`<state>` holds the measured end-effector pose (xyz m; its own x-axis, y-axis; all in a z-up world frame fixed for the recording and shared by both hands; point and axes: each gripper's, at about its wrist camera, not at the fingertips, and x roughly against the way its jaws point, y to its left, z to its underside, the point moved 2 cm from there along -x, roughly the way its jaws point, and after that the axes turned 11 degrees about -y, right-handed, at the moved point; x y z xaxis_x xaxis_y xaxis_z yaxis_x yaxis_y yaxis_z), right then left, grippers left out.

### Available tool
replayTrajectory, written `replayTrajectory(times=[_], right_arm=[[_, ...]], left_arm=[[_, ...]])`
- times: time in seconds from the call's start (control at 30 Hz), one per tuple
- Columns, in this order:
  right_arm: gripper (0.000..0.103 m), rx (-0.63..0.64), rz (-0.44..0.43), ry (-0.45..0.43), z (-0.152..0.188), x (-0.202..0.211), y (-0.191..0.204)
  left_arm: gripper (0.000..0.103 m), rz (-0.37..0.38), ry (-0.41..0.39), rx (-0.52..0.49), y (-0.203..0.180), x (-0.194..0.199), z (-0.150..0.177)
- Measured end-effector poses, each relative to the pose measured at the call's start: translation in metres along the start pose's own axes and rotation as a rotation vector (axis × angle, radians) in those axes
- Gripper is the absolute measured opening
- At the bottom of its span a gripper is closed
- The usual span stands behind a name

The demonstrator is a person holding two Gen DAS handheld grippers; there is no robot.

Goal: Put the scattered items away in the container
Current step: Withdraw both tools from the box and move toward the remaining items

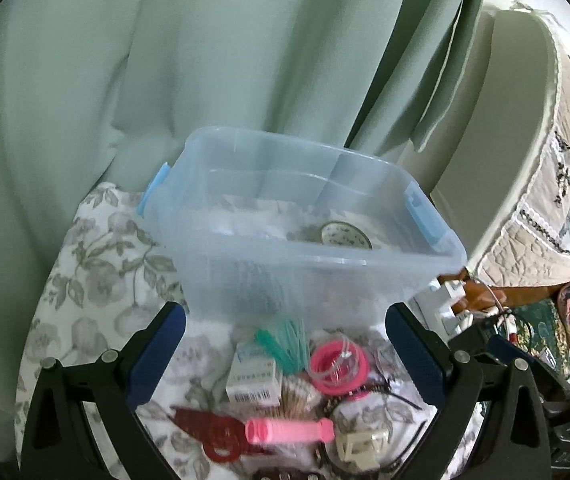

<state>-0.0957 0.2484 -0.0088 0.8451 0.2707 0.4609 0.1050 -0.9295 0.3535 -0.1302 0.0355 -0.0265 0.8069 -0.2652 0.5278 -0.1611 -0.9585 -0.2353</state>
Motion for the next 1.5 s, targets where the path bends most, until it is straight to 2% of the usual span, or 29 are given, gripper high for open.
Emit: replayTrajectory(times=[0.4,0.73,1.03,1.2,1.3,1.5], right_arm=[[0.103,-0.011,0.054,0.068,0.048,0.039,-0.021],[0.103,-0.051,0.126,0.119,0.071,0.054,-0.046],[0.103,-0.053,0.169,0.162,0.087,0.052,-0.056],[0.103,-0.062,0.168,0.225,0.107,0.048,-0.062],[0.103,-0.072,0.183,0.253,0.115,0.047,-0.067],[0.103,-0.146,0.182,0.252,0.117,0.051,-0.083]], left_arm=[[0.1,0.006,0.008,-0.016,-0.007,0.037,0.034],[0.1,-0.007,0.031,0.012,0.006,0.052,0.063],[0.1,-0.06,0.123,-0.004,0.003,0.05,0.105],[0.1,-0.079,0.171,-0.035,-0.003,0.045,0.127],[0.1,-0.077,0.185,-0.045,-0.005,0.042,0.132],[0.1,-0.085,0.205,-0.031,-0.002,0.037,0.139]])
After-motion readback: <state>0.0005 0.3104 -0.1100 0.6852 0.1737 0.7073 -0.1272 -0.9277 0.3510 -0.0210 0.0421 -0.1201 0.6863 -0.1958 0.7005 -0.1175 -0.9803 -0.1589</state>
